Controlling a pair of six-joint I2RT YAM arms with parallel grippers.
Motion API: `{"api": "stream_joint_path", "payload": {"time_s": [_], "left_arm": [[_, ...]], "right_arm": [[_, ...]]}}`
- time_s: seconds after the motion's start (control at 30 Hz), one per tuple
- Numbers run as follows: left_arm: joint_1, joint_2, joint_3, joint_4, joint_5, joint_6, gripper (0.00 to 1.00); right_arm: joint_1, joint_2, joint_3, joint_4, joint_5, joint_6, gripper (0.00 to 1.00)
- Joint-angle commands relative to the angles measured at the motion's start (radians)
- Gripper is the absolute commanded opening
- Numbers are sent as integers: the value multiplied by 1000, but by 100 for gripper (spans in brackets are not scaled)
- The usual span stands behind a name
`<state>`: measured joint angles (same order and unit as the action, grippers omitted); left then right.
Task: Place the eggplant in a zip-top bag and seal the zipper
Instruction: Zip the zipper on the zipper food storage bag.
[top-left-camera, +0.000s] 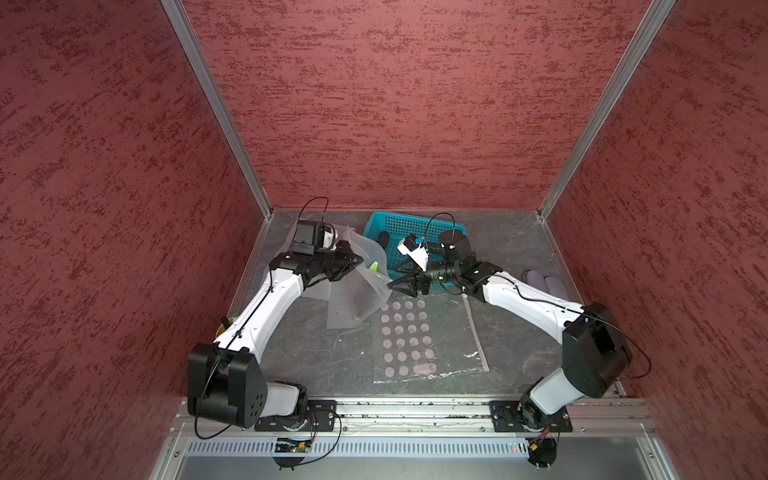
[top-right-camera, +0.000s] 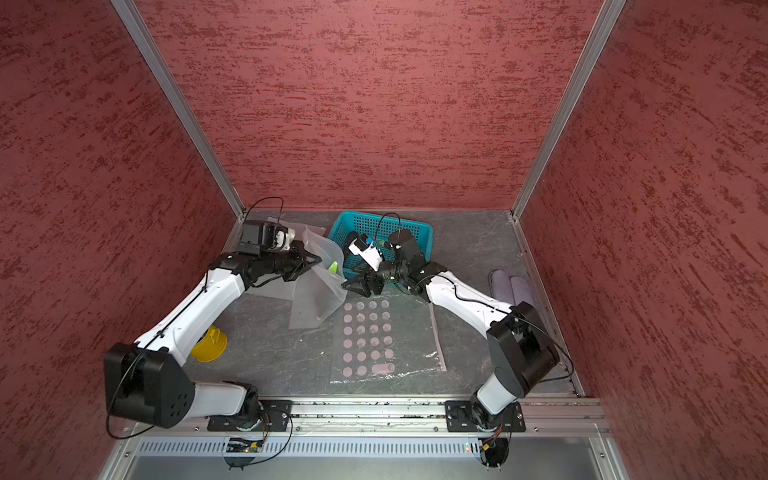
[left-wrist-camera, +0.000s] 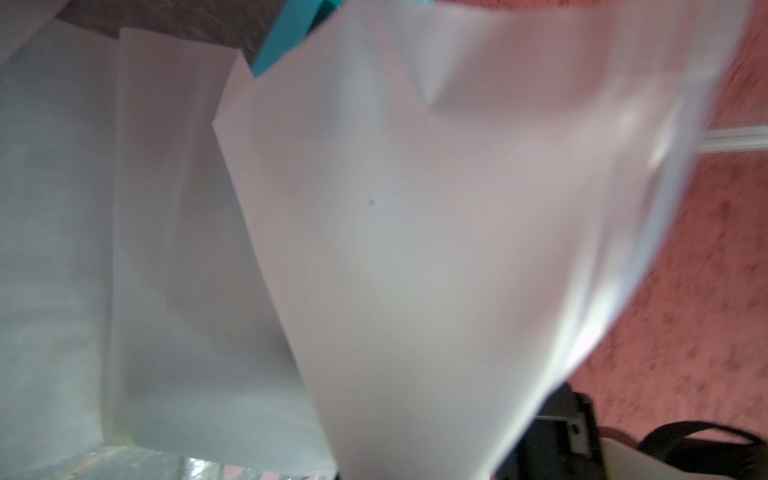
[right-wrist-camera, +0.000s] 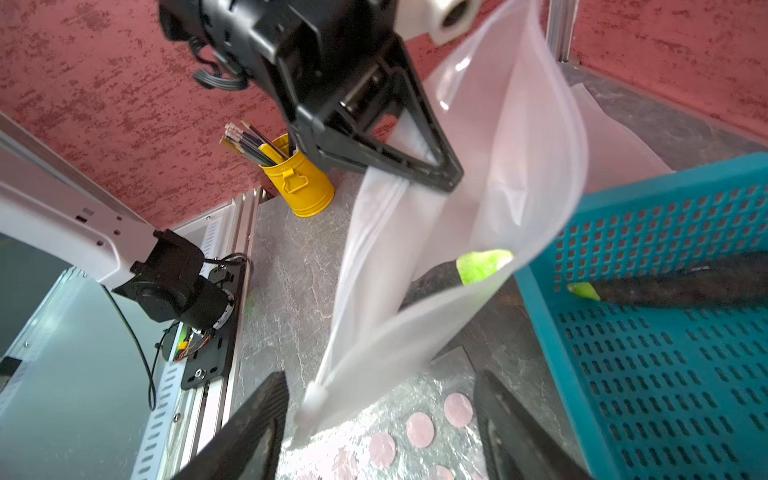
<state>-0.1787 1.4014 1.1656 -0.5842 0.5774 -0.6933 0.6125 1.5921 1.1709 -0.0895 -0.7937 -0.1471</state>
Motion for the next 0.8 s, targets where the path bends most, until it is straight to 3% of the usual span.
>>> {"api": "stream_joint_path", "payload": {"time_s": [0.0,0.2,0.37,0.63,0.77], "left_arm": [[5,41,62,-132,111,251,0],[10,96,96,-187,249,394,0],[8,130,131,-258,287,483,0],[13,156,164,-341,274,538,0],[4,166,167,-344,262,529,0]], "right_arm": [[0,-3,70,-196,-48,-207,74],[-3,-5,92,-315,59,-372,76],[-9,-11,71,-298,123,-455,76],[-7,-170,-131,-7,206,-594,77],[4,-178,-136,54,218,-618,77]]}}
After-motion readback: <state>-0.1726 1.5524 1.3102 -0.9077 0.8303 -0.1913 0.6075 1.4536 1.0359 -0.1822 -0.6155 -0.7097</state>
